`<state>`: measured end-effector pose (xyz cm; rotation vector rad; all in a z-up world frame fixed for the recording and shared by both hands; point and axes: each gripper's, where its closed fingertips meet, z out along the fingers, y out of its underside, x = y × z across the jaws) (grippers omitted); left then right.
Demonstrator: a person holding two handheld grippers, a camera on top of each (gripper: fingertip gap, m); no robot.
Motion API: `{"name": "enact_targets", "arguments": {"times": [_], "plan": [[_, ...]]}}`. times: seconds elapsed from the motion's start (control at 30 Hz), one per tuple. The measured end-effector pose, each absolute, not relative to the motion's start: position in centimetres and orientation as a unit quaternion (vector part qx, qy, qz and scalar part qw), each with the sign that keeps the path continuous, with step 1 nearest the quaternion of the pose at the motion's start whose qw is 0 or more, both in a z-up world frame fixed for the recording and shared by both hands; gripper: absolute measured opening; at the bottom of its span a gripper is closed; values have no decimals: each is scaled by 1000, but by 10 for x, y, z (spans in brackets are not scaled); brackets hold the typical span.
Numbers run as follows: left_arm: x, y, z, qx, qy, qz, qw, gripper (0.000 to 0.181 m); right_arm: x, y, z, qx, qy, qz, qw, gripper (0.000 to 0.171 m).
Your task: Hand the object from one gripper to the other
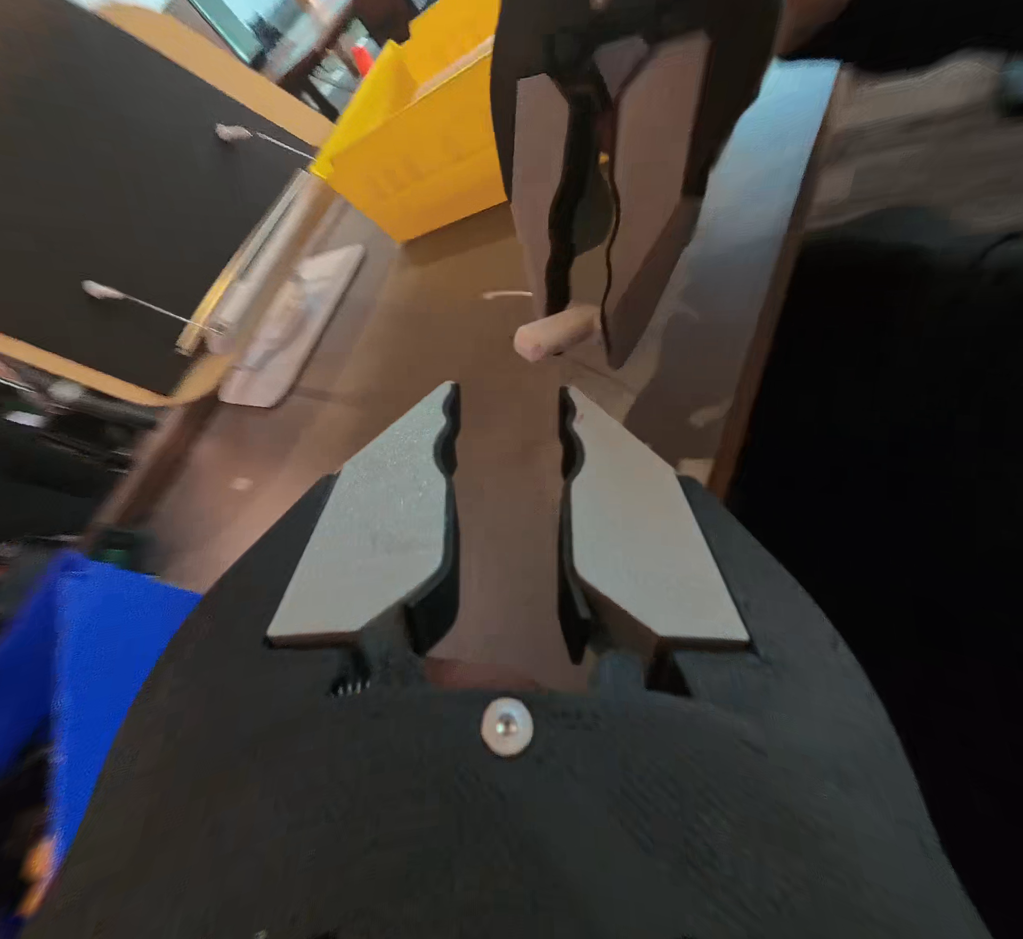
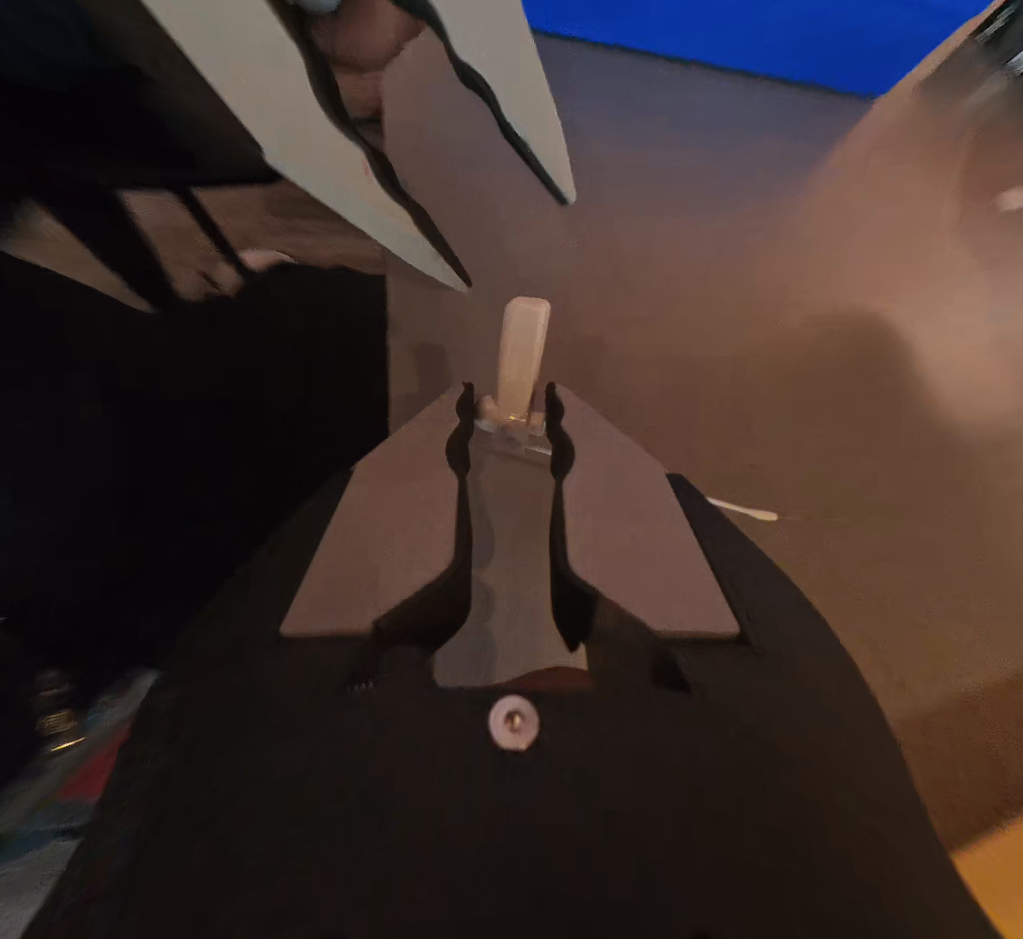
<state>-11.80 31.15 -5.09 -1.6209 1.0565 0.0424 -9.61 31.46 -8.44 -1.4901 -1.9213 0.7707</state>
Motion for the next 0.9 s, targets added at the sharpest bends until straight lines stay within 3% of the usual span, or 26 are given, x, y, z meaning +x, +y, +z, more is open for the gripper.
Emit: {"name": "enact_targets", "arguments": {"times": [0.17,0.33,0.43,0.47,0.83,0.9], "plan": [[-108,315,-64,-598,541,206,554,37,-89,299,-84,-604,-677,378,182,22],[-95,320,-77,-516,590,311,538,38,-85,286,-88,-615,-670,396,131,23],[-95,326,-79,-487,593,353,535,26,-84,282,-95,-620,-673,387,116,23],[-95,327,-81,-482,597,359,532,12,-84,282,-96,-620,-674,384,117,23],[-103,336,-81,-575,538,264,557,10,-92,297,-74,-618,-637,432,160,23],[-106,337,-82,-584,529,256,561,9,-95,304,-65,-608,-637,430,201,30]]}}
